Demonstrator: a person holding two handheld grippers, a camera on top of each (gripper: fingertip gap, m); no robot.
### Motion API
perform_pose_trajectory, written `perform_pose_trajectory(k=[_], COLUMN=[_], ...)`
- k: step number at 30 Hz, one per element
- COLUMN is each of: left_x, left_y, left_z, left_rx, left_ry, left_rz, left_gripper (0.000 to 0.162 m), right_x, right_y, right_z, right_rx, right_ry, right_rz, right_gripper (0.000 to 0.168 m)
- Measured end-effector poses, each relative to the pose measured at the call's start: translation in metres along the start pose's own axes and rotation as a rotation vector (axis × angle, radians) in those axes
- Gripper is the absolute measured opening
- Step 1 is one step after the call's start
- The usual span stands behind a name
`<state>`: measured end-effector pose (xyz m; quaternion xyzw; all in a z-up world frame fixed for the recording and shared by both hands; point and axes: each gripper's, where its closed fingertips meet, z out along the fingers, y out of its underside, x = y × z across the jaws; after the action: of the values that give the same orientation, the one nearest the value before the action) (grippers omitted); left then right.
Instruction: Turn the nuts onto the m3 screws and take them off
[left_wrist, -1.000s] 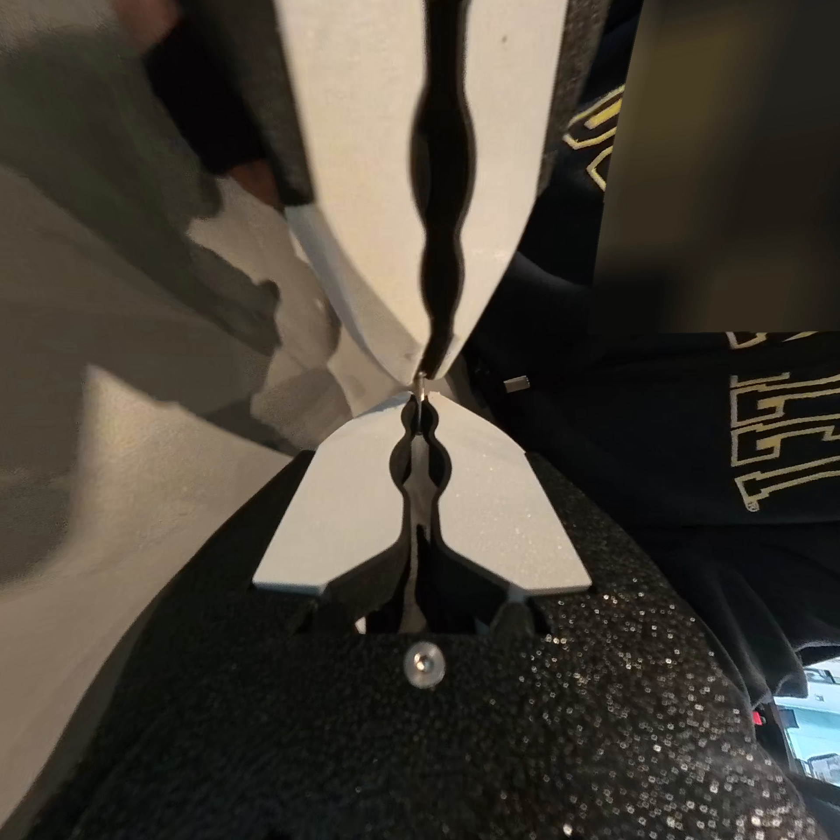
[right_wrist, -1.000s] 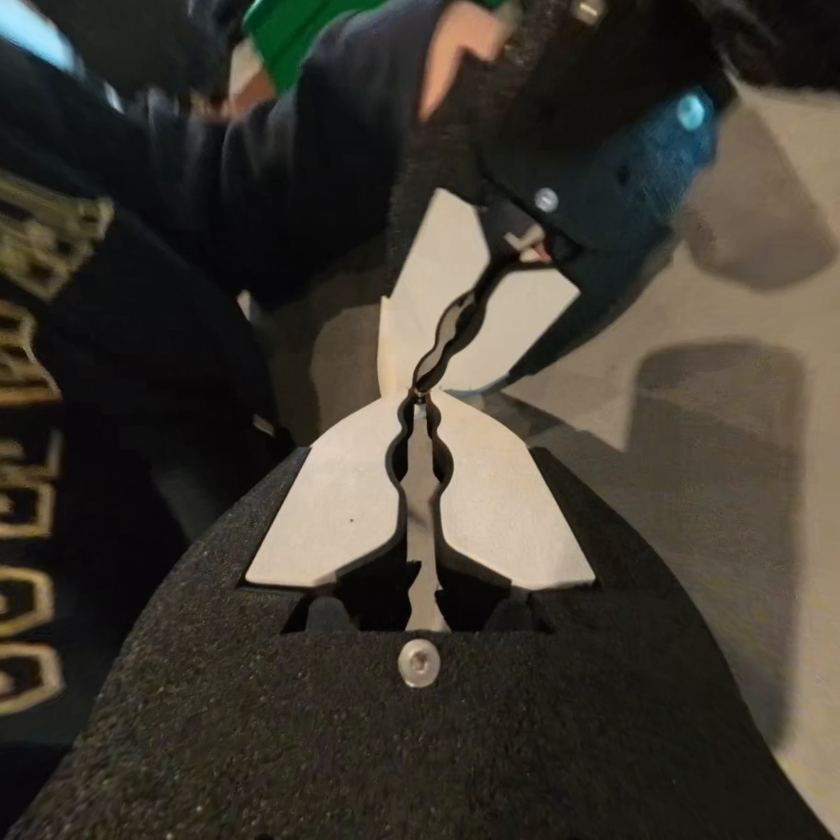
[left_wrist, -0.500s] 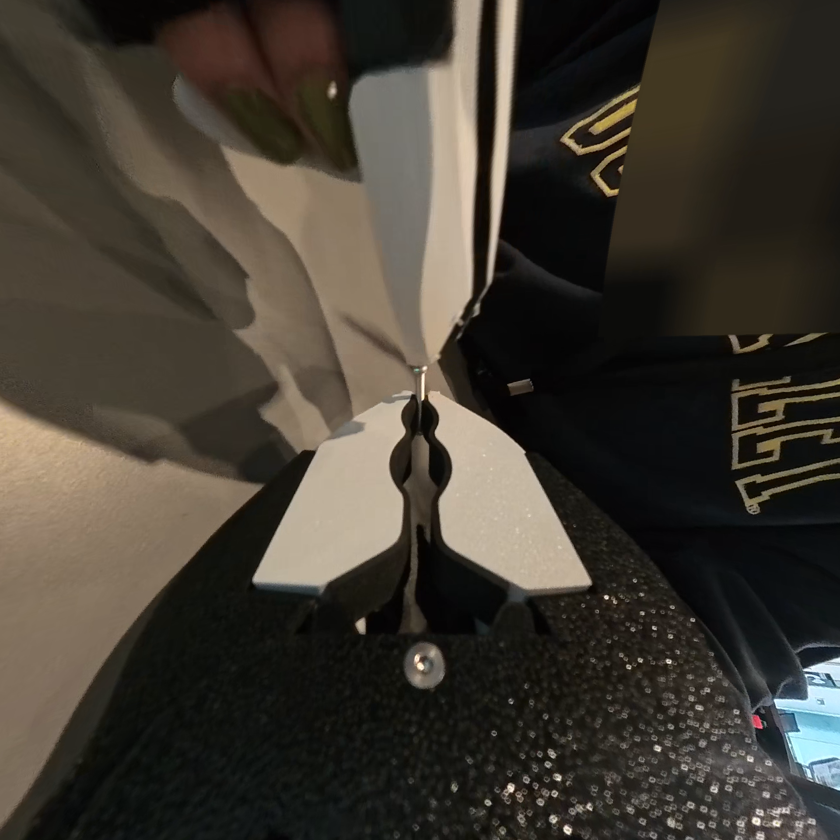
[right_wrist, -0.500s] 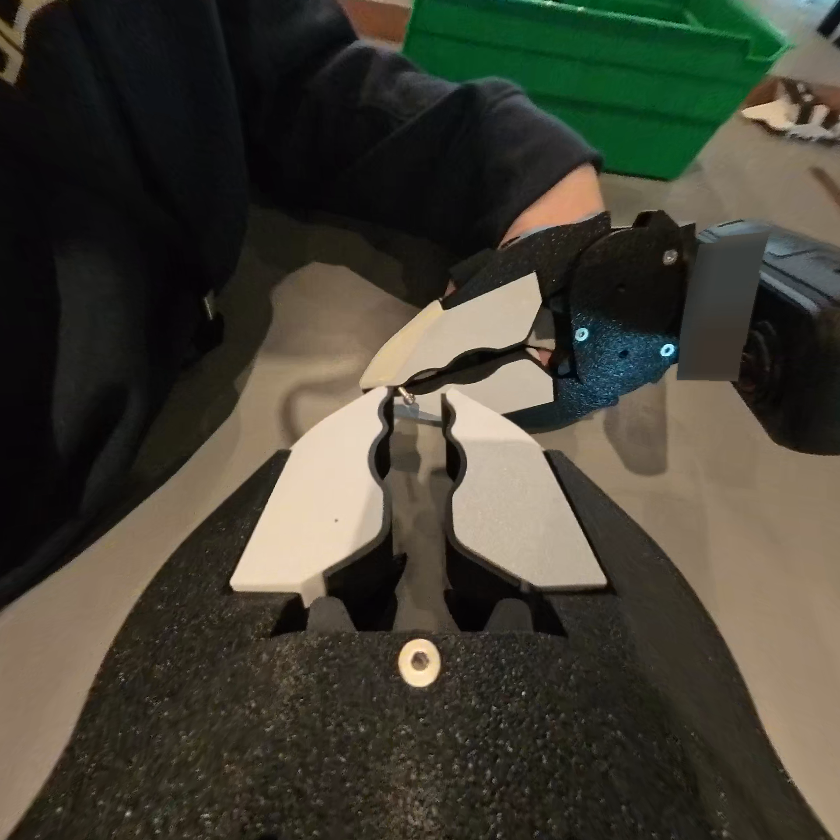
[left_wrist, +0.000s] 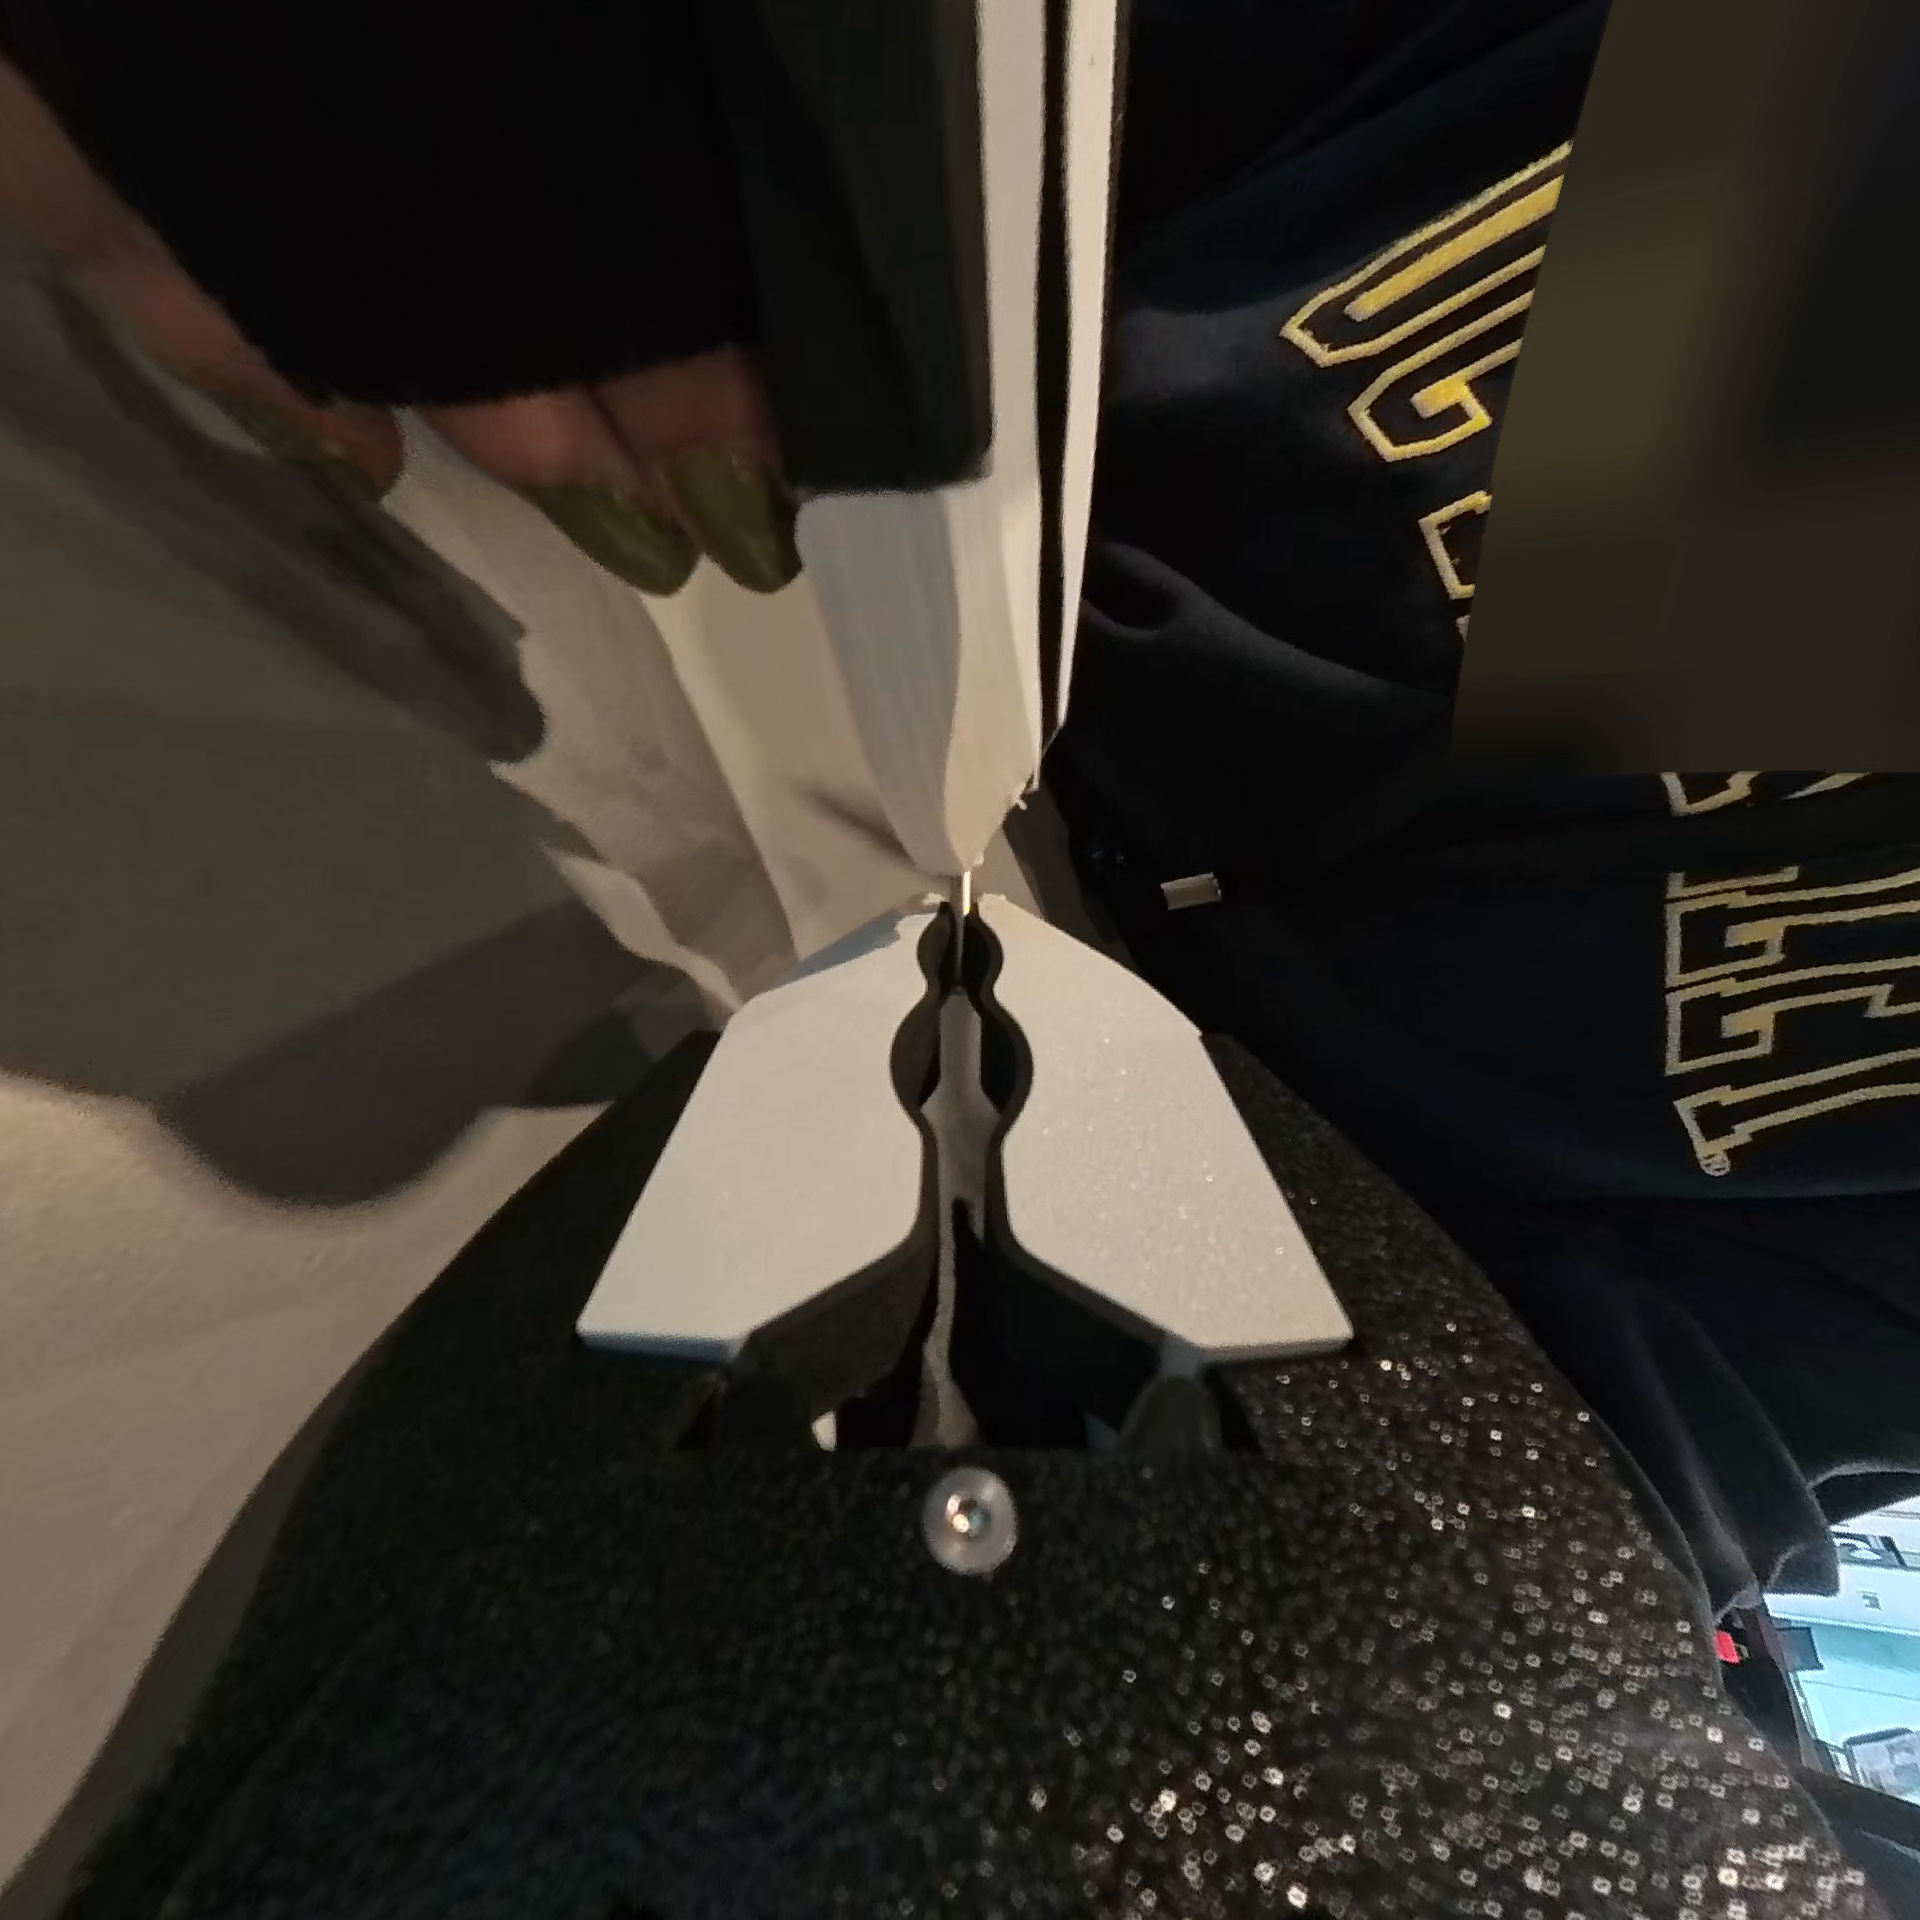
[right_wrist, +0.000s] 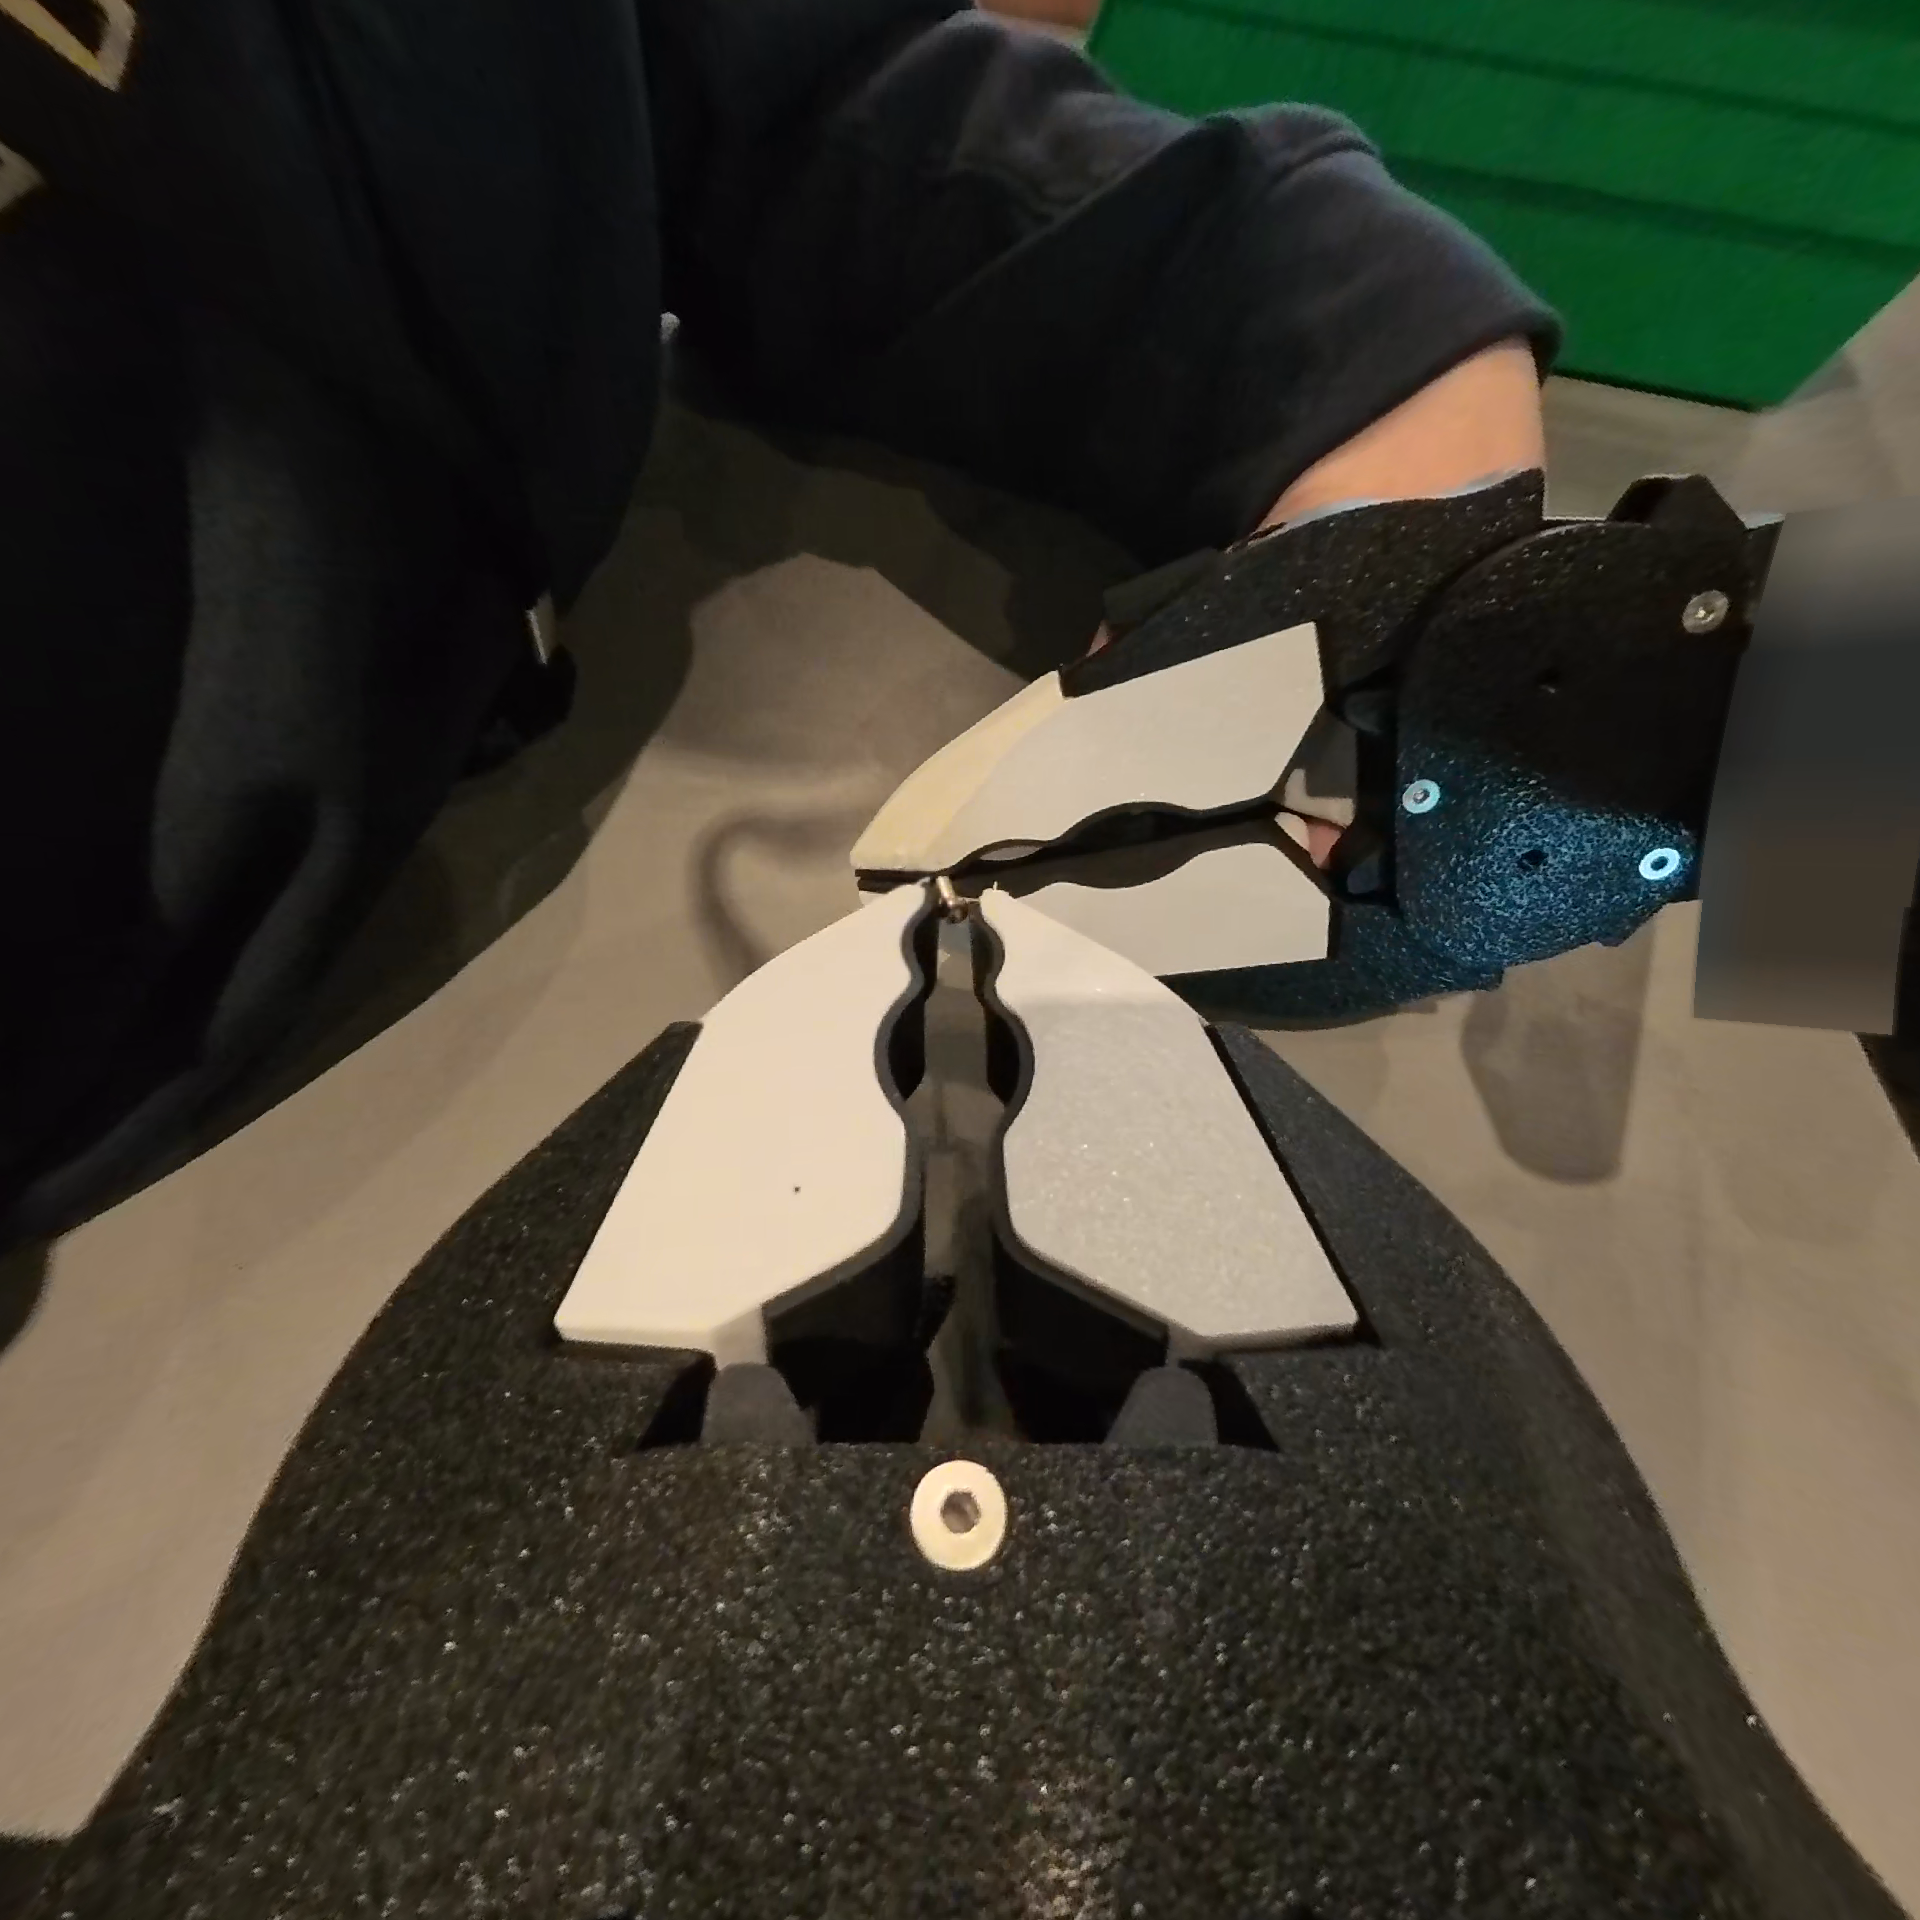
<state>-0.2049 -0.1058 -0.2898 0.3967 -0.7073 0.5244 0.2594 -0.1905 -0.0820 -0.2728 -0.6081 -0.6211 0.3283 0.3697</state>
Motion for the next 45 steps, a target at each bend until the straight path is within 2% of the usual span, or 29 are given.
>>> perform_pose_trajectory(k=[5, 10, 12, 15, 17, 20, 22, 26, 30, 37, 45], left_x=[0.0, 0.0, 0.0, 0.0, 0.0, 0.0, 0.0, 0.001, 0.001, 0.001, 0.001], left_y=[0.0, 0.001, 0.001, 0.001, 0.001, 0.001, 0.001, 0.001, 0.001, 0.001, 0.001], left_z=[0.0, 0.0, 0.0, 0.001, 0.001, 0.001, 0.0, 0.0, 0.0, 0.0, 0.0], left_rx=[0.0, -0.006, -0.005, -0.011, -0.011, -0.007, -0.006, -0.007, -0.006, -0.006, -0.006], left_ry=[-0.001, -0.002, -0.003, 0.001, 0.001, 0.001, 0.003, 0.003, 0.003, 0.005, 0.005], left_rz=[0.0, 0.002, -0.001, 0.003, 0.003, 0.001, 0.001, 0.001, 0.001, 0.001, 0.001], left_gripper=[0.001, 0.001, 0.001, 0.001, 0.001, 0.001, 0.001, 0.001, 0.001, 0.001, 0.001], right_x=[0.0, 0.0, 0.001, -0.002, -0.003, -0.009, -0.015, -0.011, -0.009, -0.009, -0.004], right_y=[0.0, 0.0, 0.001, 0.001, -0.001, -0.014, -0.021, -0.009, -0.008, -0.002, 0.001], right_z=[0.0, 0.001, 0.001, 0.001, 0.001, -0.006, -0.012, -0.016, -0.011, -0.005, -0.002], right_rx=[0.002, -0.016, -0.022, 0.011, 0.06, 0.129, 0.148, 0.065, 0.043, -0.017, -0.044], right_ry=[0.032, 0.145, 0.204, 0.193, 0.156, 0.06, 0.008, 0.057, 0.046, -0.039, -0.096], right_rz=[0.063, 0.274, 0.44, 0.858, 0.928, 0.816, 0.64, 0.27, 0.06, -0.053, -0.086], right_gripper=[0.005, 0.005, 0.005, 0.005, 0.006, 0.023, 0.021, 0.015, 0.015, 0.015, 0.013])
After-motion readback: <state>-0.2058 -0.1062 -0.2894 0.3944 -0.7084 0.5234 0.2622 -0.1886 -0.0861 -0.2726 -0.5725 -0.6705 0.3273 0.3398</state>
